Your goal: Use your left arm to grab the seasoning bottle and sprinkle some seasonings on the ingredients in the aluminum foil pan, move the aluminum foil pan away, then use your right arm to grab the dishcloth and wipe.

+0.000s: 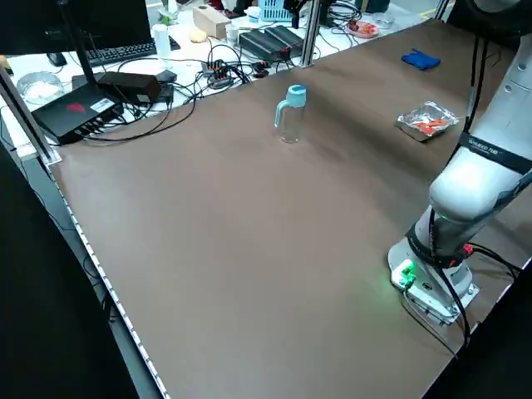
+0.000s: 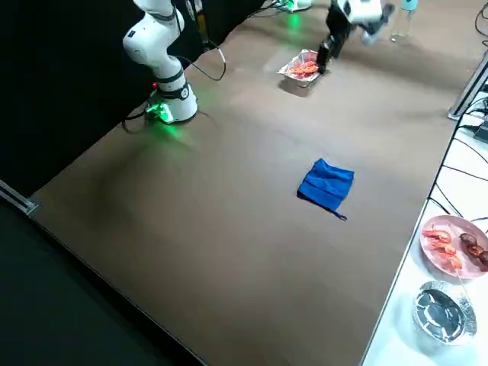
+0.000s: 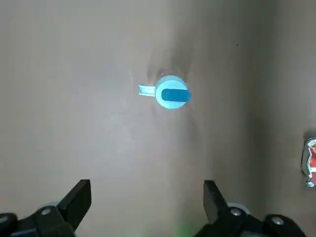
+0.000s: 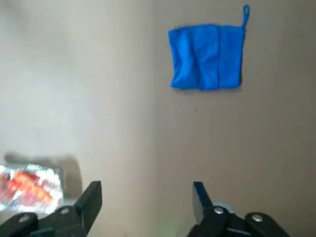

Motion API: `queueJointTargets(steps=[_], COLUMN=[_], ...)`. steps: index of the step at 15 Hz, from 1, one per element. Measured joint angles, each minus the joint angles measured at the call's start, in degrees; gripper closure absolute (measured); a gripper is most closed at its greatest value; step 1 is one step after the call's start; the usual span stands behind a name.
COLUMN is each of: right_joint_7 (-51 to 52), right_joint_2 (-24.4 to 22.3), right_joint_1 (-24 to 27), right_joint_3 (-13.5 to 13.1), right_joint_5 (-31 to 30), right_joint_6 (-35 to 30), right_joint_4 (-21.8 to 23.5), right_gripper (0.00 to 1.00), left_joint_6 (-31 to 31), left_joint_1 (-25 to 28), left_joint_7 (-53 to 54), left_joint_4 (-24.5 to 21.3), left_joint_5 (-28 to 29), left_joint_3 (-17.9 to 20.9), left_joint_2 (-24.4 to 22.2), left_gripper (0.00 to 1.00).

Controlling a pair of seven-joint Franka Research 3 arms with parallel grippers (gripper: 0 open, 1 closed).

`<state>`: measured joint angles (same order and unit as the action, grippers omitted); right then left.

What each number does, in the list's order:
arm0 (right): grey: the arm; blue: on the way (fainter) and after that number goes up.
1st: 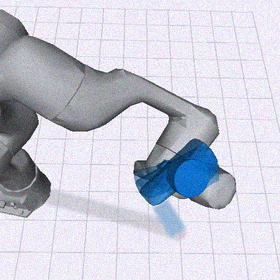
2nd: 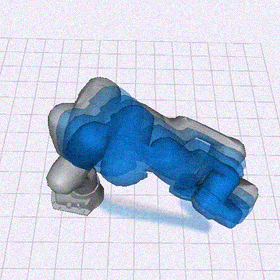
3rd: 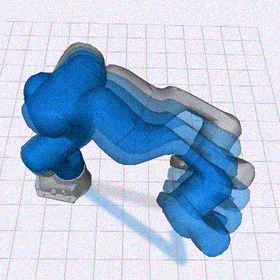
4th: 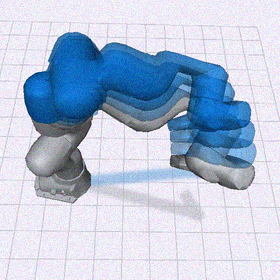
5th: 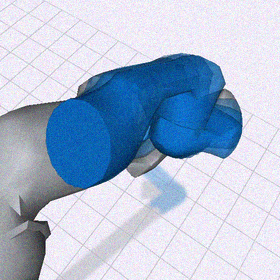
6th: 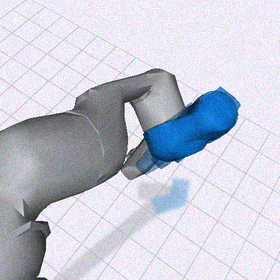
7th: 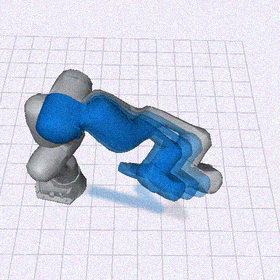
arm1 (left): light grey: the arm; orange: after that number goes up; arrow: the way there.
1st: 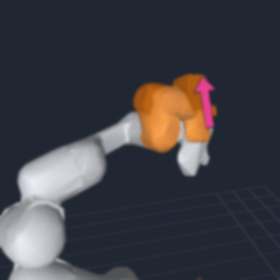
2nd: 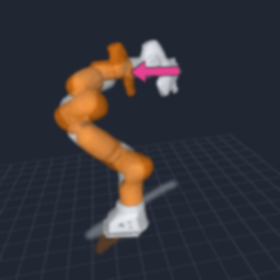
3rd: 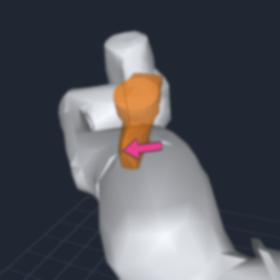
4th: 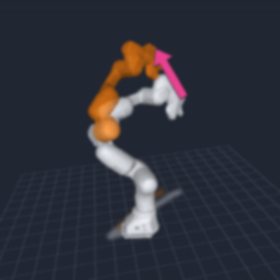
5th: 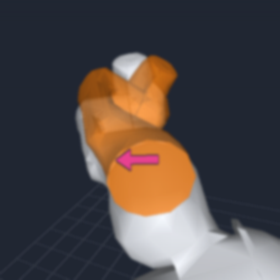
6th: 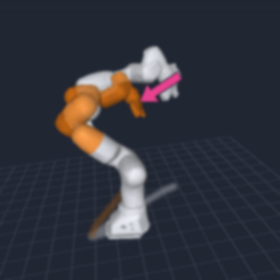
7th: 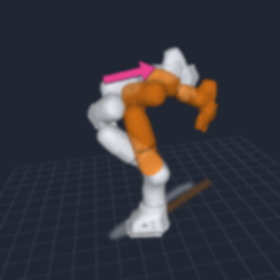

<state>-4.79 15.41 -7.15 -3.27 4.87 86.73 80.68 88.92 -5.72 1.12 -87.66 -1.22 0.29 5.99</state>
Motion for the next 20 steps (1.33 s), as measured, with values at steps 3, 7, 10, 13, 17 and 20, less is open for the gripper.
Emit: queueJointTargets(steps=[3, 7, 10, 13, 17, 20], right_joint_7=[0.0, 0.0, 0.1, 0.1, 0.8, 0.9], right_joint_2=[-6.7, -11.2, -14.8, -16.2, -16.9, -17.0], right_joint_1=[0.0, 0.1, 0.1, 0.1, -0.1, -0.8], right_joint_3=[0.0, -0.2, -0.2, -0.1, 0.0, 0.3], right_joint_5=[0.1, 0.0, -0.3, -1.6, -2.9, -5.1], right_joint_6=[-4.7, -4.6, -0.7, 0.1, 1.1, 1.1], right_joint_4=[0.4, 4.9, 11.2, 12.4, 11.3, 10.6], right_gripper=[0.15, 0.13, 0.0, 0.0, 0.0, 0.0], left_joint_6=[0.0, 0.0, 0.0, 0.0, 0.0, 0.0], left_joint_1=[0.0, 0.0, 0.0, 0.0, 0.0, 0.0], left_joint_7=[0.0, 0.0, 0.0, 0.0, 0.0, 0.0], left_joint_4=[0.0, 0.0, 0.0, 0.0, 0.0, 0.0], left_joint_5=[0.0, 0.0, 0.0, 0.0, 0.0, 0.0], left_joint_3=[0.0, 0.0, 0.0, 0.0, 0.0, 0.0], left_joint_2=[0.0, 0.0, 0.0, 0.0, 0.0, 0.0], left_gripper=[0.0, 0.0, 0.0, 0.0, 0.0, 0.0])
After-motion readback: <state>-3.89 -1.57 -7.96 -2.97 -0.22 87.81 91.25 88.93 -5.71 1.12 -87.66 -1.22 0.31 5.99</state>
